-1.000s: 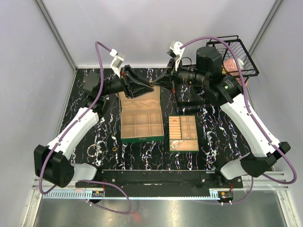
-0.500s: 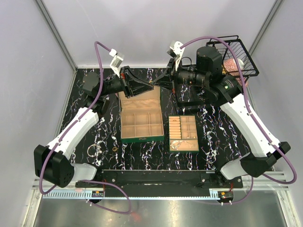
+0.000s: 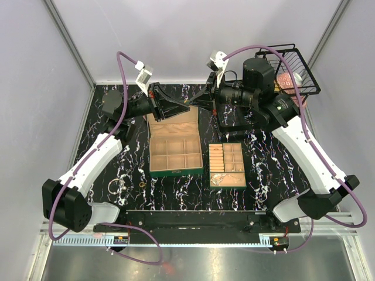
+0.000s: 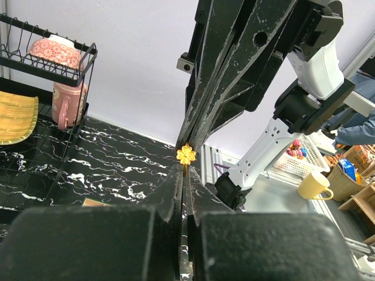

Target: Organize the mixed jewelry

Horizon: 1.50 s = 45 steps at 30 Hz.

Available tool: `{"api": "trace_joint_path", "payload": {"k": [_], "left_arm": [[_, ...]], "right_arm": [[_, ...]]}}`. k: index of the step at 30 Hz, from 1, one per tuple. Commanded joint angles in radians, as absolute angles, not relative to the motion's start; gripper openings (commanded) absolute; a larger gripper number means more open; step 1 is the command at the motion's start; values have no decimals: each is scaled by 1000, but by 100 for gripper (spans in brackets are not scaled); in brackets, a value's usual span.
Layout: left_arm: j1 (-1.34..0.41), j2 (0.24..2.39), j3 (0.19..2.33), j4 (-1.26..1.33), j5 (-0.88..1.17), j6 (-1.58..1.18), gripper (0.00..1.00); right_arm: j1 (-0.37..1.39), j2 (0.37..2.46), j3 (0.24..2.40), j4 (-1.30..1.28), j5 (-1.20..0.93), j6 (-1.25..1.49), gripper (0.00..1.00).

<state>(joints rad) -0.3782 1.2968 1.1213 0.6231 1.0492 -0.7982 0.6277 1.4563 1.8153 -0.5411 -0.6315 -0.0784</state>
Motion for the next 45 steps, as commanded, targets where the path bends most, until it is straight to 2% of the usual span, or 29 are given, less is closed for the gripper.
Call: {"api": "trace_joint_path", "payload": {"k": [1, 5, 8, 9, 12, 19, 26, 32, 45], "left_arm": [[-388, 1285, 1124, 701, 1066, -810, 0], [-388, 1285, 1129, 692, 1071, -813, 0], [-388, 1284, 1143, 641, 1080, -778, 0], [-387, 1282, 1156, 577, 1084, -734, 0], [-388, 1285, 1187, 413, 1095, -608, 0], [-387, 1301, 1311, -35, 1088, -243, 0], [-387, 1385, 1535, -631, 1092, 212, 0], [-400, 1431, 1687, -964, 1071, 458, 0], [-474, 1425, 1712, -1063, 997, 529, 0]], "right_arm": [[630, 1463, 1798, -495, -646, -66, 0], [632, 1462, 1787, -494, -653, -66, 0], [632, 1454, 1776, -497, -653, -72, 10], [630, 1448, 1776, -505, -653, -81, 18], [632, 1436, 1784, -520, -650, -90, 32], [630, 1401, 1793, -568, -654, -132, 45], [630, 1370, 1792, -649, -646, -210, 49], [632, 1367, 1779, -690, -664, -261, 52], [647, 1427, 1733, -704, -745, -278, 53]]}}
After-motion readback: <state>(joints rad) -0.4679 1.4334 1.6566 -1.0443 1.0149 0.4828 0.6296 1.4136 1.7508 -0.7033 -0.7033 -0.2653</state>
